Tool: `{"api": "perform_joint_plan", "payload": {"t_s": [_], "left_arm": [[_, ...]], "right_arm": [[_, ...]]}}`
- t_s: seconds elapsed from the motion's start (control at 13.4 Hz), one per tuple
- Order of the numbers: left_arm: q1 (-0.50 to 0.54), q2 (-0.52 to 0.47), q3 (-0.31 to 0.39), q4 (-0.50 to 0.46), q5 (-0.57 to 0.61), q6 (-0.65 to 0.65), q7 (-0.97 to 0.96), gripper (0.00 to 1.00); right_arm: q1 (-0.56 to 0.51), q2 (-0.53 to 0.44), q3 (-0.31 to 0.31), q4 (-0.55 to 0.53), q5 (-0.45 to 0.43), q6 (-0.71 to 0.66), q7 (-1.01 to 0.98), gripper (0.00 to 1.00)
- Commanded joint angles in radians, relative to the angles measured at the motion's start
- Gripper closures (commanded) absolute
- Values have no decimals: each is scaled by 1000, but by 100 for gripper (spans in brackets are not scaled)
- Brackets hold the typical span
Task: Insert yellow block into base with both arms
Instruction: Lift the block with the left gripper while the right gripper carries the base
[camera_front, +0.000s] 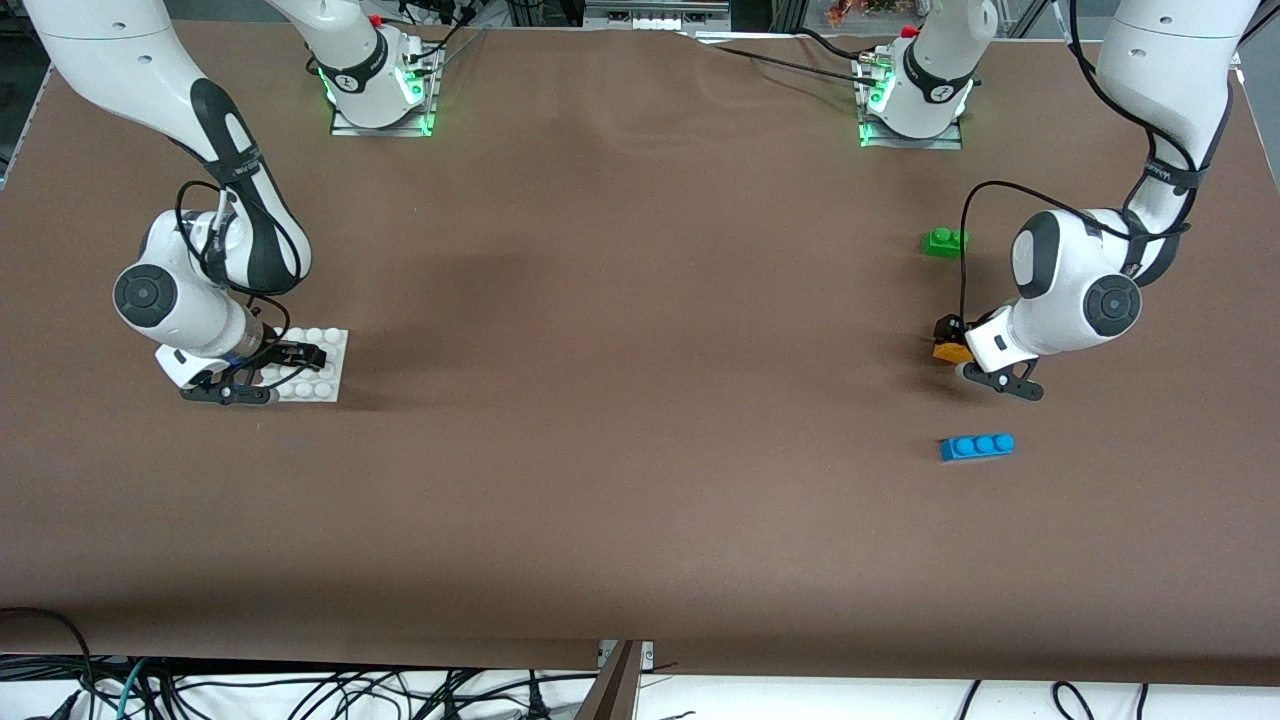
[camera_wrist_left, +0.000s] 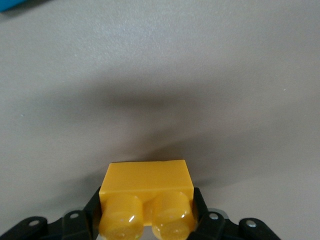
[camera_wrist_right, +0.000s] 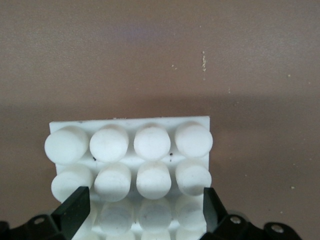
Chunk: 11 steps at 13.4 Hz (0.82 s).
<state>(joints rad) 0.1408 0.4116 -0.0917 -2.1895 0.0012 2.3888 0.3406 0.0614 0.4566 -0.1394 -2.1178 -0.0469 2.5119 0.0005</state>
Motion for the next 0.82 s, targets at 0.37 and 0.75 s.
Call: {"api": "perform_joint_plan", "payload": {"t_s": [0.37, 0.75], "left_arm": [[3, -97, -2, 10, 6, -46, -95, 100], [-3, -207, -2, 19, 8, -89, -100, 100]], "right_arm": [[-3, 2, -2, -54, -2, 27, -20, 0], [-6, 5, -5, -57, -2, 28, -40, 0]]}}
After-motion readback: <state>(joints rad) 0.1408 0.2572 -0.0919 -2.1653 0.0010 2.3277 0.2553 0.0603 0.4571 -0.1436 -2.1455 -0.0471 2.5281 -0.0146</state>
